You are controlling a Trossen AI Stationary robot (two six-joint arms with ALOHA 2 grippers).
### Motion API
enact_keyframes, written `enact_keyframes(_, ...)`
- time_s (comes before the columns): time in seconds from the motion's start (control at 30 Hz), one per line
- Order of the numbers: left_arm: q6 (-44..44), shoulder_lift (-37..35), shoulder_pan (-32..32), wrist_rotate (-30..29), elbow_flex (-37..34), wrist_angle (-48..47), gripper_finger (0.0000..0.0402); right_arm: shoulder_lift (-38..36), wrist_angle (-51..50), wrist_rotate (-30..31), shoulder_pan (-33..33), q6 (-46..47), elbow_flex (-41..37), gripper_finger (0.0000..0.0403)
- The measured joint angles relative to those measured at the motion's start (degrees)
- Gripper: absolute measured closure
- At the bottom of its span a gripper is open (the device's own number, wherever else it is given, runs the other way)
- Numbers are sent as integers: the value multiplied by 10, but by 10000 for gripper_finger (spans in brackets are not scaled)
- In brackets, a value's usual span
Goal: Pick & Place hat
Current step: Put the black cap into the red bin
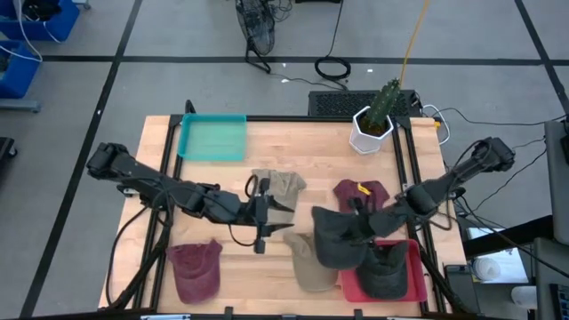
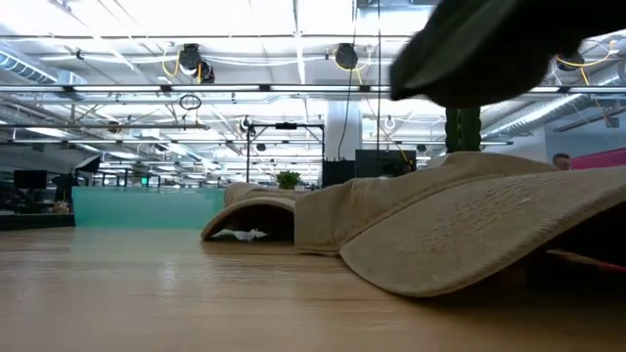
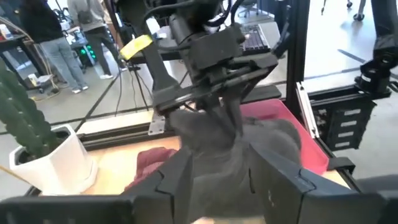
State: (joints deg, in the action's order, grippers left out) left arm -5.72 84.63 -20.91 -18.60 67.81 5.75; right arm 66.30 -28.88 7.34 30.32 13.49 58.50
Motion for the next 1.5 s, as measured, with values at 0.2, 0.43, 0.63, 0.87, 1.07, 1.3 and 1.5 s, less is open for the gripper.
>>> enact_keyframes(0.2, -5, -1, 6, -1, 0, -1, 239, -50, -49, 1, 60, 90, 0, 400)
enact_keyframes(0.43, 17, 2, 11, -1, 0, -35, 257, -75, -75, 8, 139, 171, 0, 399)
enact_keyframes(0.63, 18, 2, 12, 0, 0, -35, 275, -93, -106, 74, 199, 248, 0, 399)
enact_keyframes(0.87, 24, 2, 11, 1, 0, -43, 288, -104, -134, 140, 263, 334, 0, 399)
enact_keyframes(1.07, 33, 2, 11, 1, 0, -49, 289, -93, -138, 189, 317, 371, 0, 399)
enact_keyframes(1.3, 49, 3, 11, 3, -1, -67, 289, -82, -69, 211, 374, 417, -74, 399)
enact_keyframes(1.5, 49, 3, 11, 3, -1, -67, 289, -82, 92, 211, 410, 393, -163, 399)
